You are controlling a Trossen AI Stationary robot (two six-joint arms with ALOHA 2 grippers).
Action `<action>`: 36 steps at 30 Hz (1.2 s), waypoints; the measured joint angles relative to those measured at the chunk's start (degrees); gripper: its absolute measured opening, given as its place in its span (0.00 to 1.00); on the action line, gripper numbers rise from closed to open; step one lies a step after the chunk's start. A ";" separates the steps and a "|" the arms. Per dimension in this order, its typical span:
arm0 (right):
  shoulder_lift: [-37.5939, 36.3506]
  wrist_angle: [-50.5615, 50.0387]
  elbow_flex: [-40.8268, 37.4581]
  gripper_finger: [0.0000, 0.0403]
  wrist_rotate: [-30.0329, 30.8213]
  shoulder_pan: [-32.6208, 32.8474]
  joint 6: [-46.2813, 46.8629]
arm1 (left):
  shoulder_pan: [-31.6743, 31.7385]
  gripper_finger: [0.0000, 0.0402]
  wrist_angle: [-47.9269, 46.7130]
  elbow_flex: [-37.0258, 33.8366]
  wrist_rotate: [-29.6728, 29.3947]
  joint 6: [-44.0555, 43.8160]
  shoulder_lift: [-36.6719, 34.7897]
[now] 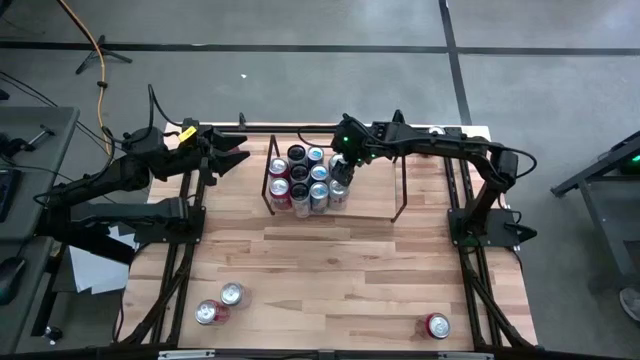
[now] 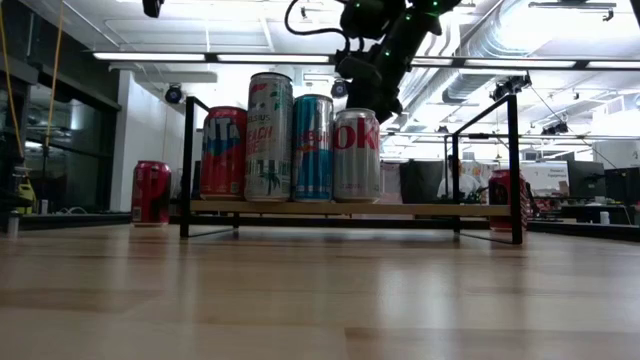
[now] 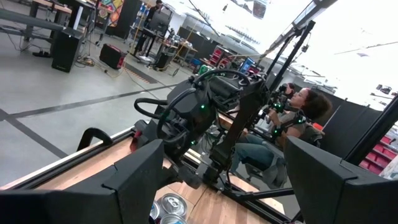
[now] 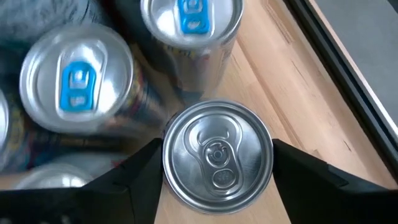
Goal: Place canned beverage on shelf
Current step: Put the top red-silver soda can on the shelf aligned with the other red-silver soda can
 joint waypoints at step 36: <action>-0.16 -6.65 2.95 0.59 -6.16 -0.79 -31.91 | -0.01 0.70 0.00 0.00 0.02 -0.11 0.00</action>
